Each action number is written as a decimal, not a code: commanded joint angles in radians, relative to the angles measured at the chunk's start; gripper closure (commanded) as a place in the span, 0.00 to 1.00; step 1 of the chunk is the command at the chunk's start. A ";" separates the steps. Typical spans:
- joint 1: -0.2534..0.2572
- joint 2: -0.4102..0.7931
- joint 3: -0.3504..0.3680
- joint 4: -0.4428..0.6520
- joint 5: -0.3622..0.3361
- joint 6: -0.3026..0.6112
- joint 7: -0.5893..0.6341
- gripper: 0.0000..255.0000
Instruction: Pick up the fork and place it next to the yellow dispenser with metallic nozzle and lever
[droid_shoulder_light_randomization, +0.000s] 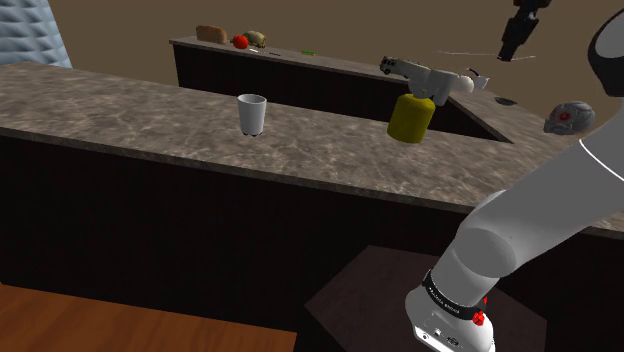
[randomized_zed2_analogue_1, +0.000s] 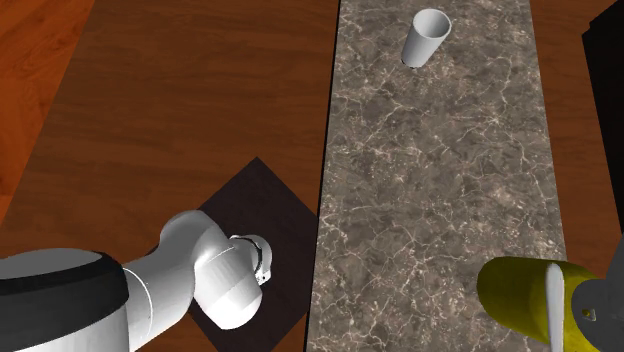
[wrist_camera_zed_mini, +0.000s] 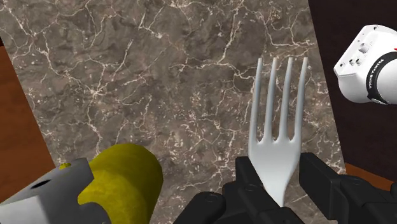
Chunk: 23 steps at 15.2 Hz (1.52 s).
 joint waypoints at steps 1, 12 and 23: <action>-0.002 0.045 -0.073 0.045 0.015 0.007 -0.076 1.00; -0.029 -0.063 -0.038 -0.183 -0.040 0.145 -0.030 1.00; -0.057 -0.150 -0.018 -0.401 -0.082 0.283 0.020 1.00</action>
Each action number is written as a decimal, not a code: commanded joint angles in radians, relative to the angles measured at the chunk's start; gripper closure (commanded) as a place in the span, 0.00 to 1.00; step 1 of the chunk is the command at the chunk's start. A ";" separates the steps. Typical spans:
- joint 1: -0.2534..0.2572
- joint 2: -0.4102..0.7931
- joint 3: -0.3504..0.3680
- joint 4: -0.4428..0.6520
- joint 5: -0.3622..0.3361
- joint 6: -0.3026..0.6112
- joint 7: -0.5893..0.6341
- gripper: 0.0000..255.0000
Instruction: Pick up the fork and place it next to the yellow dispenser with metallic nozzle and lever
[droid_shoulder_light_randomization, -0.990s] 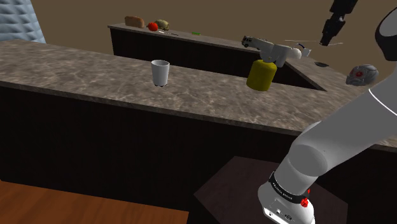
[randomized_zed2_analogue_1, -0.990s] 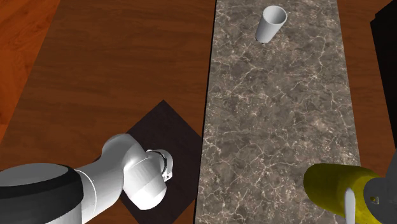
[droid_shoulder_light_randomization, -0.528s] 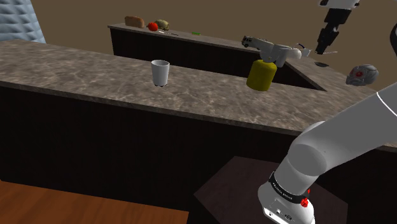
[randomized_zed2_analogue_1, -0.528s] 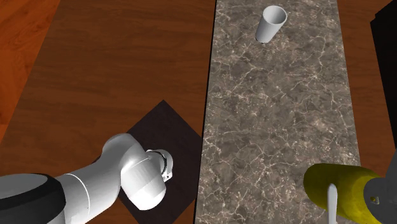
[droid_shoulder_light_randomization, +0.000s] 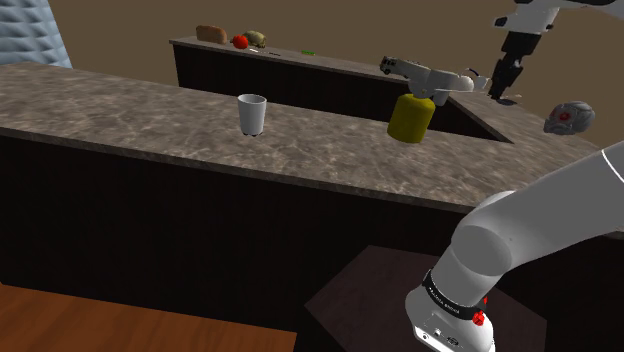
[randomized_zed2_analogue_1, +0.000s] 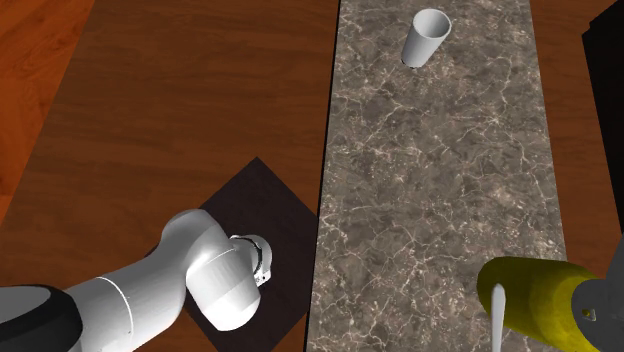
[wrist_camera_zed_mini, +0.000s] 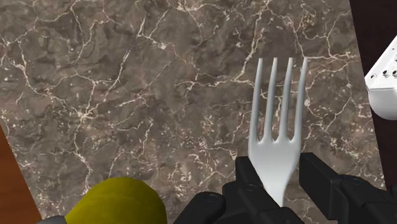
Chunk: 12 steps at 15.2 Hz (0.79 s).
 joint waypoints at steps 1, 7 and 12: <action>-0.005 -0.014 0.000 -0.039 -0.008 0.026 0.007 1.00; -0.018 -0.044 -0.004 -0.140 -0.026 0.100 0.025 1.00; -0.026 -0.062 -0.013 -0.218 -0.041 0.162 0.038 1.00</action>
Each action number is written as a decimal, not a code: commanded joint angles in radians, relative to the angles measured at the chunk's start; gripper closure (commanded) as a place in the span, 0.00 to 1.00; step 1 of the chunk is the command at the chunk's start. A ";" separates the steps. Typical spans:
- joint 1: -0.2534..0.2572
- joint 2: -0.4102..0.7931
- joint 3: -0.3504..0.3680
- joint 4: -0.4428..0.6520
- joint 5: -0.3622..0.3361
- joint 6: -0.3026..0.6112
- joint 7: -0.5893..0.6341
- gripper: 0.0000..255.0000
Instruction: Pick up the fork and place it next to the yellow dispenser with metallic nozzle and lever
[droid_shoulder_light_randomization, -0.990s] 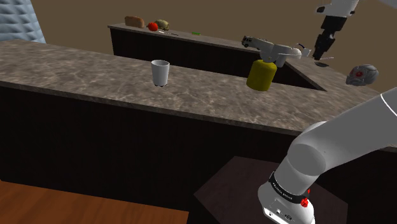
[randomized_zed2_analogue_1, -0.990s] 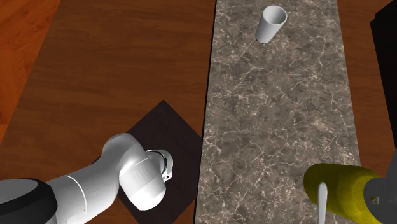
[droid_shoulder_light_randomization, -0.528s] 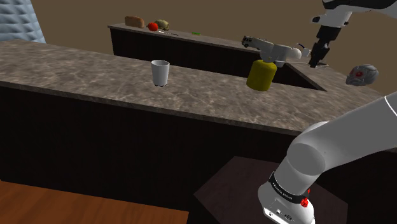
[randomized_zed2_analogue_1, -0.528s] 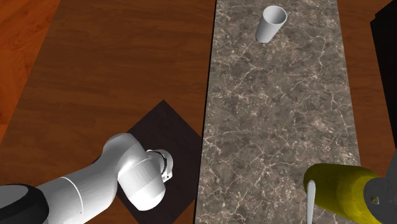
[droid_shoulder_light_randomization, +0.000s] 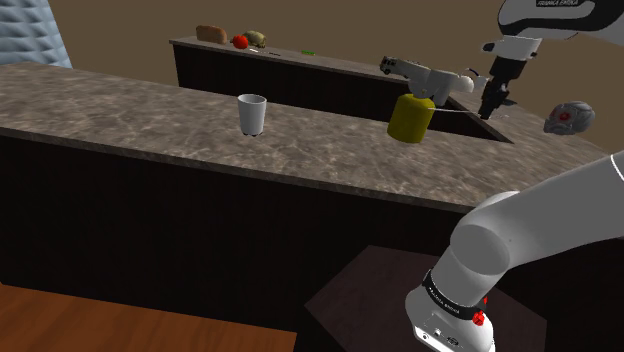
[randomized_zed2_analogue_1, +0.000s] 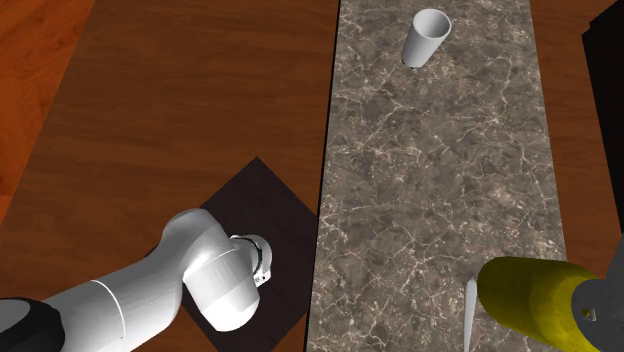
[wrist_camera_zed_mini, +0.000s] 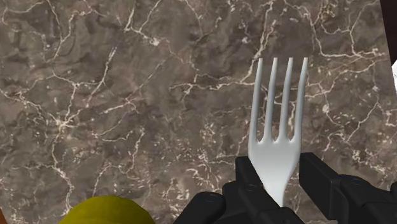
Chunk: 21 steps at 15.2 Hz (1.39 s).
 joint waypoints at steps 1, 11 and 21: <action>-0.003 -0.006 -0.005 -0.031 -0.006 0.026 0.004 1.00; -0.015 -0.021 -0.037 -0.169 -0.034 0.152 0.023 1.00; -0.019 -0.011 -0.084 -0.288 -0.060 0.284 0.035 1.00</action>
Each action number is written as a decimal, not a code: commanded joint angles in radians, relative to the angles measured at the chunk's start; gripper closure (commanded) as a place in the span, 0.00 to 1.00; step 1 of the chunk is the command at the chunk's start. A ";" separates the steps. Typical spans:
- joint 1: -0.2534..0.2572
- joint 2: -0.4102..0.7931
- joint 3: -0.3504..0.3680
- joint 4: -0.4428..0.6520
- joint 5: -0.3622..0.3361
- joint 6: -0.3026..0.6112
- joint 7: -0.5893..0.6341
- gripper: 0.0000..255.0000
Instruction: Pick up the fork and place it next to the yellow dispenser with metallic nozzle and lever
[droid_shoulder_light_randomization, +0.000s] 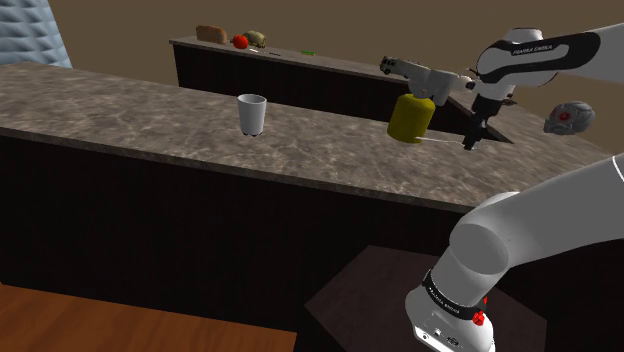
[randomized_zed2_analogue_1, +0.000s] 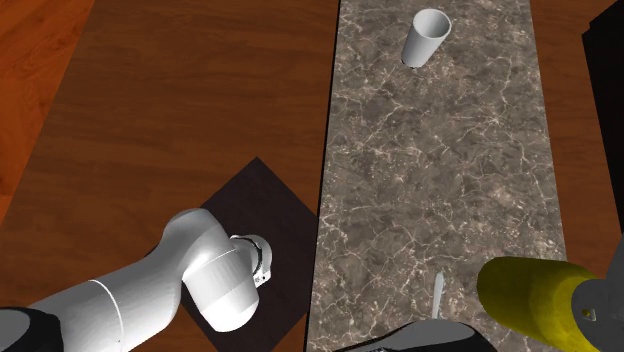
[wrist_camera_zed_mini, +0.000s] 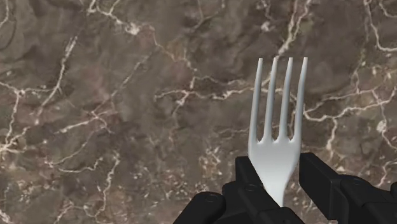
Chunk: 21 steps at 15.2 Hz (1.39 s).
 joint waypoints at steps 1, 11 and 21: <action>0.000 0.005 -0.011 -0.025 -0.005 0.030 0.003 1.00; 0.010 0.048 -0.076 -0.123 -0.024 0.173 0.007 1.00; 0.016 0.064 -0.095 -0.144 -0.026 0.211 0.006 1.00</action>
